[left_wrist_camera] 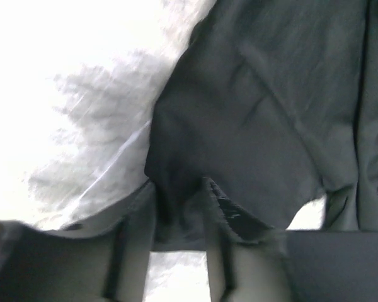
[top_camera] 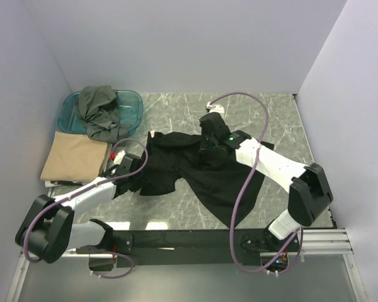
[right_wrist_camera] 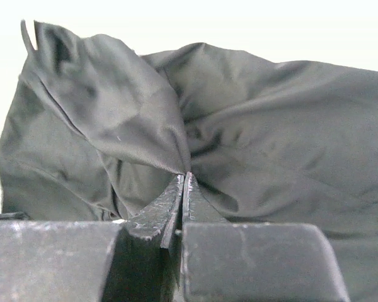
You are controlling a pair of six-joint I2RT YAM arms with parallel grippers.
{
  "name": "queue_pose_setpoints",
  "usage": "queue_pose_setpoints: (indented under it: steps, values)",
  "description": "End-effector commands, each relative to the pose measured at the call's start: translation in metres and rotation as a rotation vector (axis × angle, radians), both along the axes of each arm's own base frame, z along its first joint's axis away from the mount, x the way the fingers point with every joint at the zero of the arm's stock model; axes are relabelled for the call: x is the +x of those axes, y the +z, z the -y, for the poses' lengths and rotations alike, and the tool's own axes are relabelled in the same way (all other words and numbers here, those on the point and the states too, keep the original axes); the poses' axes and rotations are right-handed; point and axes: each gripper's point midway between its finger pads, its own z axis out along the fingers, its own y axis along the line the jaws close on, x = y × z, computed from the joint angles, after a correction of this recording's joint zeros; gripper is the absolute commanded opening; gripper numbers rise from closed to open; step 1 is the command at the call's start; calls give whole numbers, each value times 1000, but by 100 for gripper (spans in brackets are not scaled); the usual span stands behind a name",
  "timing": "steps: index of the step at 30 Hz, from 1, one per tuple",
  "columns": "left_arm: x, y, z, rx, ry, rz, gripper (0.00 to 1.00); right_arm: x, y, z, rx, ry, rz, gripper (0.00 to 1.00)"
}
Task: Fold and stack the t-shirts
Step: Flatten the tshirt out
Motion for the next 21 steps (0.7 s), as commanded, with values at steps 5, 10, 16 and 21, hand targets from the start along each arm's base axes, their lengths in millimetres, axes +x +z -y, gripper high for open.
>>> queue_pose_setpoints:
  steps: [5,10,16,21]
  values:
    - [7,-20,-18,182,38,-75,1,10,51,22,78,-53,137,0]
    - [42,22,-30,265,123,44,1,11,79,46,82,-89,208,0]
    - [92,148,-49,315,269,364,1,7,161,90,96,-152,393,0]
    - [104,256,-68,326,383,582,1,-19,246,138,118,-246,589,0]
